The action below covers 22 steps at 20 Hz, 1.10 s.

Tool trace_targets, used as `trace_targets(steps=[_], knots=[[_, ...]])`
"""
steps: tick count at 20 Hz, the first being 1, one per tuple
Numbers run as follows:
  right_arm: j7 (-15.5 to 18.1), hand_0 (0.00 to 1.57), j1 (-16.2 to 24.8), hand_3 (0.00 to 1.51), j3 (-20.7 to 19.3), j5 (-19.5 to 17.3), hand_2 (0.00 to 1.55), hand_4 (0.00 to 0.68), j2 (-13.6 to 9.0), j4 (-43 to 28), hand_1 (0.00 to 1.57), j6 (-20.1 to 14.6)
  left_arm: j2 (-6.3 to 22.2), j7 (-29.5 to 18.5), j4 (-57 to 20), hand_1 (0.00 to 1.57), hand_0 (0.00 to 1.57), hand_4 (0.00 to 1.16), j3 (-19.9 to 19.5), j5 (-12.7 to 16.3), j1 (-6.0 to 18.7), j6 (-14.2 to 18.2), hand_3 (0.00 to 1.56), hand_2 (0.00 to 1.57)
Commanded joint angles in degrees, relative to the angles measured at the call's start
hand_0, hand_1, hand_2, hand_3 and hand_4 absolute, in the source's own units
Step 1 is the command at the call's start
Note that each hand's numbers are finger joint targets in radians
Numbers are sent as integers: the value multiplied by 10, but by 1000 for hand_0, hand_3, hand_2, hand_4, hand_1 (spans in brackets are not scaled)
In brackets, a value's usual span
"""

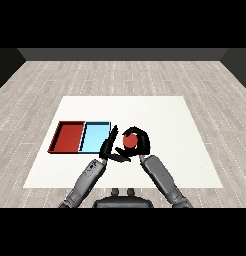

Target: Pick the red can and put it in the red box

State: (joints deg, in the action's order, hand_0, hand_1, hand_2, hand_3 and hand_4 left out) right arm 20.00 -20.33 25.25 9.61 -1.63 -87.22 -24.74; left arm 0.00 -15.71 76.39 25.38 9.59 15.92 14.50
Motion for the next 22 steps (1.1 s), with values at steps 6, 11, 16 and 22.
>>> trace_targets(steps=[6,11,16,22], knots=[[-32,1496,-32,1405,1,18,1444,640,16,-20,1496,-13,0,-60,-79,0,0,0,23,46,29,-3,0,0],[-22,1507,-36,1417,18,45,1450,652,16,-6,1507,-10,0,-47,-60,0,0,0,37,63,22,-3,0,0],[-2,1524,-43,1402,29,53,1454,648,16,4,1524,-19,0,-35,-76,0,0,0,54,92,67,23,0,0],[-21,1534,-49,1405,38,32,1468,649,16,-1,1534,-33,0,3,-10,0,0,821,70,58,32,137,0,0]])
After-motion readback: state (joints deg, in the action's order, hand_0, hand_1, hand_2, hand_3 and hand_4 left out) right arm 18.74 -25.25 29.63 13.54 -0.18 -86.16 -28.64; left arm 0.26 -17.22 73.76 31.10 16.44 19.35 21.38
